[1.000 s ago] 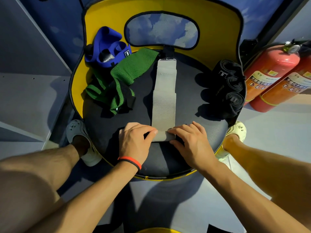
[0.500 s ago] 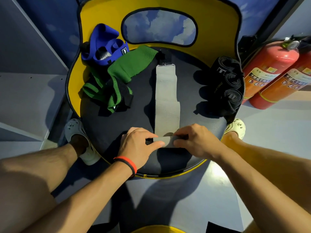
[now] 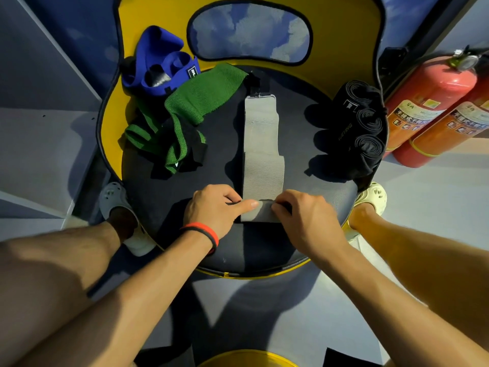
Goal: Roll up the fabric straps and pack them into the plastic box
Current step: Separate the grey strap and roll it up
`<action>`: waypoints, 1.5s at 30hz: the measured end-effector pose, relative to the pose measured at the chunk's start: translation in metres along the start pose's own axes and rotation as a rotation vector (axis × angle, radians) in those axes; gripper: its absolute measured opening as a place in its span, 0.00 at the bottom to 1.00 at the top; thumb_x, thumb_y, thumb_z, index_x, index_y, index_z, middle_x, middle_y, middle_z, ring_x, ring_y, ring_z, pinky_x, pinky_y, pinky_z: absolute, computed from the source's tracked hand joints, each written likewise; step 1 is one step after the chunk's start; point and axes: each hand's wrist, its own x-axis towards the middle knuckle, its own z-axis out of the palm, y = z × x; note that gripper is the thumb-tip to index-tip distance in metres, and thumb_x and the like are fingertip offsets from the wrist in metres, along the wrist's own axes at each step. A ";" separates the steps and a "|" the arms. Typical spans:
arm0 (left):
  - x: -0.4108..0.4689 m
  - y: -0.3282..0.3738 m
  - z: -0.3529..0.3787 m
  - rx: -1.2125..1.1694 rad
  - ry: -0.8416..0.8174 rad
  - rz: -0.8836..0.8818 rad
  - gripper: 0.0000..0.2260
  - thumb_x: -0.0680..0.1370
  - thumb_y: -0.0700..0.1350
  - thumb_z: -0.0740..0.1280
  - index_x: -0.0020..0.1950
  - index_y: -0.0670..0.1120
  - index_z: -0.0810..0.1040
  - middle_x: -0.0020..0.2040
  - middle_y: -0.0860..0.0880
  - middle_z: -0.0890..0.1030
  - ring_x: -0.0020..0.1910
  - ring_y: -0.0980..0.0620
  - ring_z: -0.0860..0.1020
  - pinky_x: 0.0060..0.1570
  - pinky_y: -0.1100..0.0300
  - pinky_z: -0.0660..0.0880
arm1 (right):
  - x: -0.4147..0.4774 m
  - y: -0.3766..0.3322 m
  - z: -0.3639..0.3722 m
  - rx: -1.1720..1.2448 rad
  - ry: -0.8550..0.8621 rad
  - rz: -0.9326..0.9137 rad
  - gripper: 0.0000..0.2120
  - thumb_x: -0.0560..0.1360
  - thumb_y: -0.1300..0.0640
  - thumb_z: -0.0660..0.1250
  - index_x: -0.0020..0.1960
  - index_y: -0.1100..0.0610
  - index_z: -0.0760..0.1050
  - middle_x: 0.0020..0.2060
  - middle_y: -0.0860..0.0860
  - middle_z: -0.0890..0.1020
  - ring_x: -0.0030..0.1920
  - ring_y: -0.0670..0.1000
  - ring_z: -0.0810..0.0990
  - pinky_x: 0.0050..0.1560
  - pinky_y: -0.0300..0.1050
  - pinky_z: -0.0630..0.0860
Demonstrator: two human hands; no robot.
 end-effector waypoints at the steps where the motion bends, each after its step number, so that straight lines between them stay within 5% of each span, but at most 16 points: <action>1: 0.000 0.000 0.001 -0.002 0.008 0.005 0.15 0.68 0.64 0.77 0.38 0.53 0.84 0.36 0.57 0.84 0.41 0.57 0.82 0.45 0.54 0.81 | -0.001 -0.001 0.002 -0.055 0.023 -0.050 0.10 0.81 0.49 0.63 0.48 0.53 0.78 0.40 0.53 0.83 0.42 0.61 0.80 0.37 0.50 0.70; 5: -0.006 0.003 0.004 0.080 0.060 0.107 0.15 0.72 0.65 0.73 0.42 0.53 0.86 0.39 0.55 0.84 0.44 0.53 0.81 0.44 0.53 0.79 | -0.002 0.001 0.004 -0.175 0.106 -0.184 0.06 0.79 0.54 0.65 0.45 0.55 0.74 0.29 0.52 0.79 0.29 0.60 0.76 0.31 0.47 0.60; 10: -0.012 0.002 0.011 0.286 0.154 0.281 0.19 0.77 0.64 0.66 0.51 0.52 0.87 0.43 0.50 0.83 0.49 0.47 0.78 0.46 0.51 0.76 | -0.002 0.001 0.000 -0.230 0.104 -0.228 0.07 0.79 0.55 0.66 0.43 0.55 0.72 0.27 0.51 0.77 0.27 0.58 0.73 0.33 0.46 0.57; 13: -0.010 -0.001 0.016 0.246 0.164 0.301 0.17 0.78 0.61 0.67 0.54 0.50 0.86 0.49 0.50 0.83 0.50 0.47 0.79 0.47 0.50 0.77 | -0.002 0.001 0.000 -0.177 0.050 -0.212 0.08 0.79 0.51 0.62 0.45 0.54 0.73 0.30 0.51 0.79 0.31 0.58 0.76 0.34 0.49 0.65; 16: -0.008 -0.003 0.019 0.140 0.134 0.236 0.15 0.78 0.58 0.69 0.56 0.50 0.86 0.50 0.50 0.81 0.51 0.49 0.79 0.48 0.52 0.77 | -0.003 0.001 -0.003 -0.173 -0.082 -0.207 0.15 0.74 0.41 0.67 0.53 0.51 0.75 0.41 0.48 0.81 0.42 0.55 0.79 0.45 0.50 0.73; 20: -0.004 0.000 0.020 -0.066 0.134 0.145 0.09 0.74 0.54 0.74 0.50 0.52 0.82 0.49 0.54 0.79 0.50 0.53 0.78 0.49 0.53 0.77 | 0.002 0.001 -0.004 -0.186 -0.116 -0.173 0.17 0.73 0.45 0.71 0.59 0.50 0.76 0.47 0.50 0.78 0.49 0.57 0.77 0.48 0.51 0.70; 25: -0.005 0.000 0.019 -0.038 0.165 0.317 0.07 0.76 0.50 0.73 0.42 0.49 0.81 0.44 0.55 0.78 0.44 0.54 0.77 0.46 0.49 0.77 | 0.006 0.005 -0.006 -0.071 -0.129 -0.131 0.20 0.72 0.45 0.72 0.62 0.51 0.80 0.58 0.51 0.78 0.56 0.57 0.76 0.55 0.56 0.76; 28: -0.012 -0.007 0.015 0.088 0.074 0.371 0.14 0.72 0.55 0.76 0.52 0.49 0.82 0.50 0.55 0.79 0.50 0.53 0.78 0.50 0.55 0.76 | 0.008 0.009 -0.008 -0.026 -0.156 -0.150 0.22 0.73 0.43 0.69 0.64 0.52 0.80 0.59 0.51 0.76 0.57 0.58 0.76 0.55 0.57 0.77; 32: -0.014 -0.011 0.007 0.149 0.022 0.381 0.20 0.71 0.50 0.79 0.62 0.48 0.83 0.57 0.53 0.80 0.55 0.51 0.78 0.56 0.52 0.77 | 0.008 0.010 -0.008 0.024 -0.136 -0.158 0.22 0.75 0.44 0.70 0.65 0.52 0.79 0.58 0.51 0.77 0.56 0.57 0.78 0.53 0.57 0.77; 38: -0.003 -0.004 -0.003 0.125 -0.106 0.312 0.21 0.73 0.54 0.76 0.64 0.49 0.82 0.57 0.53 0.79 0.54 0.52 0.78 0.54 0.60 0.73 | 0.007 0.009 -0.011 0.076 -0.088 -0.105 0.16 0.76 0.47 0.70 0.61 0.51 0.80 0.47 0.51 0.81 0.48 0.56 0.80 0.48 0.54 0.77; 45: -0.004 -0.003 -0.011 0.125 -0.270 0.213 0.19 0.72 0.60 0.75 0.60 0.54 0.84 0.53 0.56 0.81 0.53 0.58 0.78 0.48 0.66 0.70 | 0.008 0.006 -0.024 0.022 -0.330 -0.016 0.13 0.75 0.40 0.67 0.51 0.48 0.82 0.47 0.50 0.75 0.51 0.56 0.77 0.53 0.56 0.77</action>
